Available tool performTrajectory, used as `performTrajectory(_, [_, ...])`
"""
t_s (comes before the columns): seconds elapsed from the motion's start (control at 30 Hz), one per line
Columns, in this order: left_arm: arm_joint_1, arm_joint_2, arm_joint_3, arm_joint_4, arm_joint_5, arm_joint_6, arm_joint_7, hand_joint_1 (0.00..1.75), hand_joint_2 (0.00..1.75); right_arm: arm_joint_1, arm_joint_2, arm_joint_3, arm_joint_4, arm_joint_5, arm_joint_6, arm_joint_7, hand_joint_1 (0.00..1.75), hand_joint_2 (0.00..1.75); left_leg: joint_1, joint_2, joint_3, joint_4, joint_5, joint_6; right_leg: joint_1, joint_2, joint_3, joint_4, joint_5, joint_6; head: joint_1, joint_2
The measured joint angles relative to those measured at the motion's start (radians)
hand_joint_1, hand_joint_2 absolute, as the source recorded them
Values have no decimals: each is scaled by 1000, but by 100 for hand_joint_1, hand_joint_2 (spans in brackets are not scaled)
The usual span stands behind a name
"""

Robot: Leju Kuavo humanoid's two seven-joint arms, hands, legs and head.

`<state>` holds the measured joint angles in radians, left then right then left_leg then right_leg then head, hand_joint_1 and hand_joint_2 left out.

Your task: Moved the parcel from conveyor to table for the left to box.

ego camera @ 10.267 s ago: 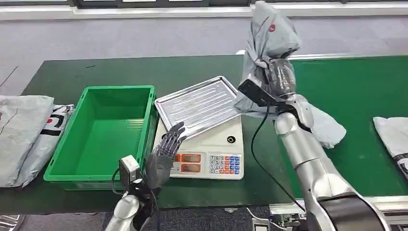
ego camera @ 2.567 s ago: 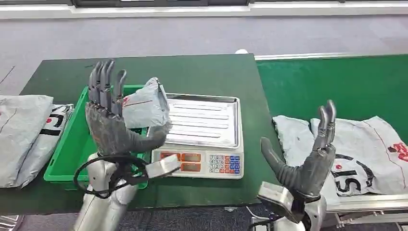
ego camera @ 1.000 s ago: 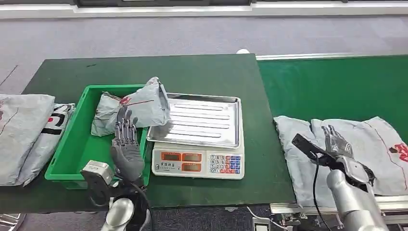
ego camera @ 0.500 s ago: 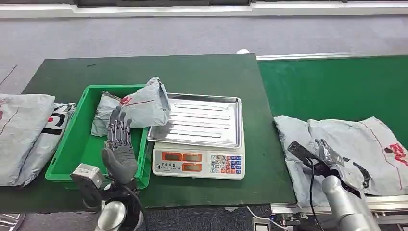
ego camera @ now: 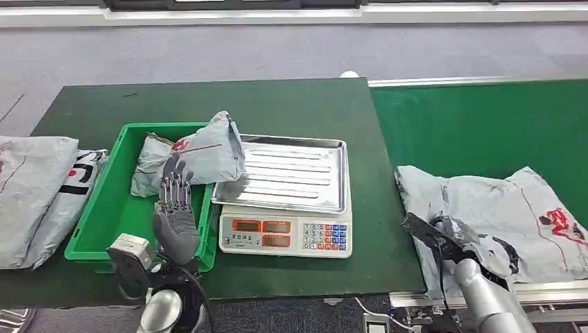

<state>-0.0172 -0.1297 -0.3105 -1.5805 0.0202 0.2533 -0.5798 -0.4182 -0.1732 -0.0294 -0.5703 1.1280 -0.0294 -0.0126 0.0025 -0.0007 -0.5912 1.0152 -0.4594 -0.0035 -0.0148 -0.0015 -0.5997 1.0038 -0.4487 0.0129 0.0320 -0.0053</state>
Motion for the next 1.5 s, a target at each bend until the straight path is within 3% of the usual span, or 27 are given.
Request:
performTrajectory(0.37, [1, -1, 12, -5, -9, 5, -1, 0, 0, 7, 2, 17, 0, -29, -24, -34, 175, 175, 0, 0, 0, 0, 0, -1, 1, 0, 0, 0, 0, -1, 0, 0])
performTrajectory(0.77, [15, -1, 13, -21, -33, 28, -19, 0, 0, 55, 33, 34, -59, -69, -197, -45, 175, 175, 1, -1, -1, 0, 0, -1, 1, 0, -1, 0, -1, -1, 0, 0])
performTrajectory(1.03, [28, -1, 13, -24, -33, 44, -49, 0, 0, 153, 42, 32, -359, 51, -450, -6, 175, 175, 1, -1, -1, 0, 0, -1, 1, -1, -1, 0, -1, -1, 0, 0])
performTrajectory(1.5, [30, -1, 13, -16, -24, 58, -60, 0, 0, 275, 53, 2, -705, 80, -574, -79, 175, 175, 0, -1, -1, 0, -1, -1, 0, -1, -1, 0, -1, -1, 0, 0])
